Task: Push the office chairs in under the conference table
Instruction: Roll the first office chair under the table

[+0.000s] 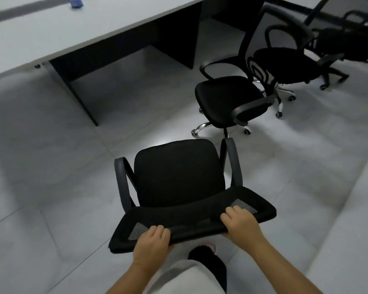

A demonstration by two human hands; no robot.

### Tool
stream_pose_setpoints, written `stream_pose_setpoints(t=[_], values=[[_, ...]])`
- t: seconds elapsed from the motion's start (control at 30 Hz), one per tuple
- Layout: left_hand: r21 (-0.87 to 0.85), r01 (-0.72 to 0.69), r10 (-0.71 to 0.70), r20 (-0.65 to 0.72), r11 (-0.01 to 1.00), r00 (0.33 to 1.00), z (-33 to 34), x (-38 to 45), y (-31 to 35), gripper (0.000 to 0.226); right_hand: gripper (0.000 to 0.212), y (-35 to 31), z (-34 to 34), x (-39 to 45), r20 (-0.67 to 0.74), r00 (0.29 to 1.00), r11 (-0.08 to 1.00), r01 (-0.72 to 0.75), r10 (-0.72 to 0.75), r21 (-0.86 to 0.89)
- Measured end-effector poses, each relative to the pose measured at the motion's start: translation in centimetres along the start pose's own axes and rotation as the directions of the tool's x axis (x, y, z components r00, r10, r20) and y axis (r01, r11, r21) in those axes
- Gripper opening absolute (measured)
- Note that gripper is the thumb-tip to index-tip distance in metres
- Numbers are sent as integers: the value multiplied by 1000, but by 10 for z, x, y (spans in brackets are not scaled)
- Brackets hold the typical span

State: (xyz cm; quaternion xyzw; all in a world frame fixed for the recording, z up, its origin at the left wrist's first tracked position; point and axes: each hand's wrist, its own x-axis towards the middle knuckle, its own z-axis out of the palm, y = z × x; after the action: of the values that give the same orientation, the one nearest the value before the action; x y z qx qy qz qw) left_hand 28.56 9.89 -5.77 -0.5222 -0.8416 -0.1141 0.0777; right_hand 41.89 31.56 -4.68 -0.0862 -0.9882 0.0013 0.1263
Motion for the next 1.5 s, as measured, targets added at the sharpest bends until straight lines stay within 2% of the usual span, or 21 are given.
stream_pose_setpoints(t=[0.13,0.23,0.33,0.47,0.67,0.87,1.03,1.1,1.17,1.27,1.4,1.5], values=[[21,49,-48,-50,999,998,9,23,17,27,40,34,5,9,-4,997,996,79,-79,51],[-26,88,-89,-70,996,994,16,45,33,27,39,63,6,17,26,996,993,87,-89,83],[-28,121,-122,-42,992,992,23,67,51,42,42,95,9,27,62,991,991,109,-115,83],[-2,200,-200,-8,980,980,30,95,69,57,41,132,10,47,84,968,971,231,-235,55],[-5,397,-397,44,918,917,36,111,92,53,38,165,14,61,61,921,922,380,-384,73],[40,543,-544,117,839,831,46,140,149,53,37,225,24,81,70,866,867,486,-494,111],[122,559,-571,113,820,813,57,181,177,51,39,268,26,117,95,859,856,481,-504,191],[138,565,-580,108,813,808,57,191,179,44,41,274,28,127,86,835,831,522,-544,192],[145,571,-584,78,808,808,59,197,178,35,42,276,29,136,67,816,809,554,-575,195],[164,596,-606,13,786,795,62,199,173,34,43,277,30,144,47,818,808,554,-573,200],[214,551,-561,-20,806,828,62,197,155,20,41,273,39,150,43,800,792,582,-599,185],[197,529,-538,-4,826,843,62,197,131,27,40,264,48,165,62,793,788,588,-606,180]])
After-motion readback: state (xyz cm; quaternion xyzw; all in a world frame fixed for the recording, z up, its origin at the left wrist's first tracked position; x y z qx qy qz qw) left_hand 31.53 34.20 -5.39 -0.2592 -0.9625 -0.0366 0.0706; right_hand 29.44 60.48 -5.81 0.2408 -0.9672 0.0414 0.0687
